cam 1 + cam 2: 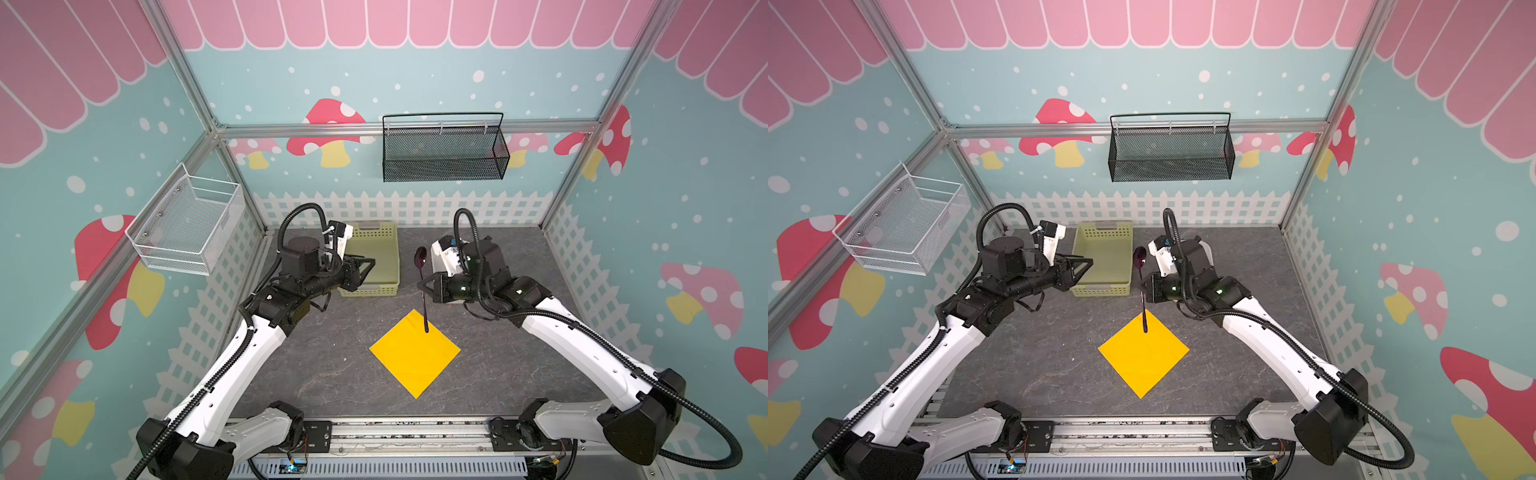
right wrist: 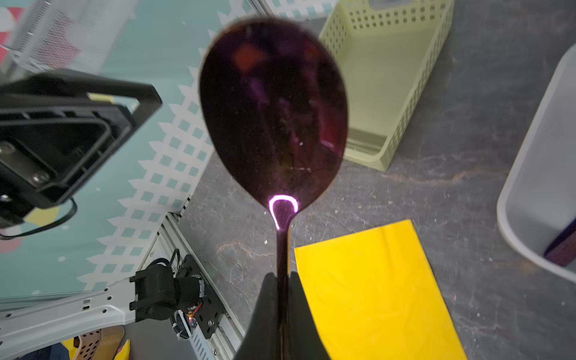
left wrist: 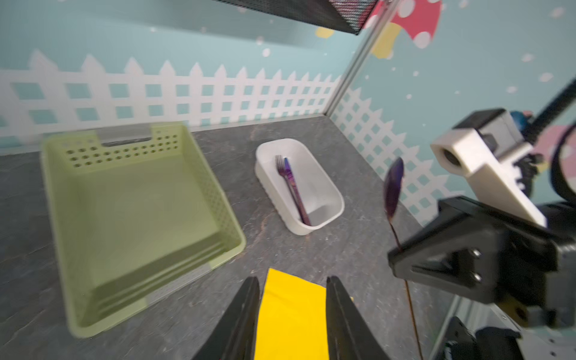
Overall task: Place the utensils on the paper napkin and roll it up
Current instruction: 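Carry the spoon with the right gripper over the yellow napkin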
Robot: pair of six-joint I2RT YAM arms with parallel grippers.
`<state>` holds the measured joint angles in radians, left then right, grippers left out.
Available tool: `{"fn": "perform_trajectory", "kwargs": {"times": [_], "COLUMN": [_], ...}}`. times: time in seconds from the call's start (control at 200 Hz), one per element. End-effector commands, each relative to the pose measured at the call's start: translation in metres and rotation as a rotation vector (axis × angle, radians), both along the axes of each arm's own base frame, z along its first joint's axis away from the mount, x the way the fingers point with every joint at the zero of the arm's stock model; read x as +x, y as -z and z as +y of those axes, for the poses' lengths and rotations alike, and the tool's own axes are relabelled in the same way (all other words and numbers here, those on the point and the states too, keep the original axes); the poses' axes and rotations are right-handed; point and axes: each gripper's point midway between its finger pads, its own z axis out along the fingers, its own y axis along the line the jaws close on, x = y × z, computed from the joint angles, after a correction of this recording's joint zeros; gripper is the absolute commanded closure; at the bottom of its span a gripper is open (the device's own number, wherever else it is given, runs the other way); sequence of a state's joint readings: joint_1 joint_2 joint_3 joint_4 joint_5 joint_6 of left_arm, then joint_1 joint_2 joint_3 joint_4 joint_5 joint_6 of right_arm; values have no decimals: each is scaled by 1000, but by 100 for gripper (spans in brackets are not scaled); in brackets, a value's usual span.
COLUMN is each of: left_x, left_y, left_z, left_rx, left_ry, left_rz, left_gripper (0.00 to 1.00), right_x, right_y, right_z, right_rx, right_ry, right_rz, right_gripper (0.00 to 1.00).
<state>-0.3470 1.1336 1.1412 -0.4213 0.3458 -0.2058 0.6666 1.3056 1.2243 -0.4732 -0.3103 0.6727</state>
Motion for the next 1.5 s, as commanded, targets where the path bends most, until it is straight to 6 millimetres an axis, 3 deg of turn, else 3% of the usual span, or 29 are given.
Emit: {"fn": "perform_trajectory", "kwargs": {"times": [0.0,0.165,0.275,0.435,0.63,0.886,1.156,1.496], "left_x": [8,9,7,6,5,3,2,3], "left_y": [27,44,53,50,51,49,45,50], "left_z": [27,31,36,51,52,52,55,55], "left_rx": [128,129,132,153,143,130,126,134], "left_ry": [-91,-122,-150,-224,-230,-230,-243,-239], "left_rz": [20,60,89,68,76,75,52,64], "left_gripper": [63,64,64,64,65,65,66,67], "right_x": [-6,-18,-22,-28,-28,-19,-7,2], "right_y": [38,90,113,147,176,196,201,212], "right_z": [-1,4,4,11,15,24,35,34], "right_rx": [-75,-124,-157,-168,-225,-265,-301,-341], "right_ry": [114,163,211,233,271,276,269,277], "right_rz": [109,224,259,322,359,380,372,366], "right_gripper": [100,100,100,100,100,100,100,100]}}
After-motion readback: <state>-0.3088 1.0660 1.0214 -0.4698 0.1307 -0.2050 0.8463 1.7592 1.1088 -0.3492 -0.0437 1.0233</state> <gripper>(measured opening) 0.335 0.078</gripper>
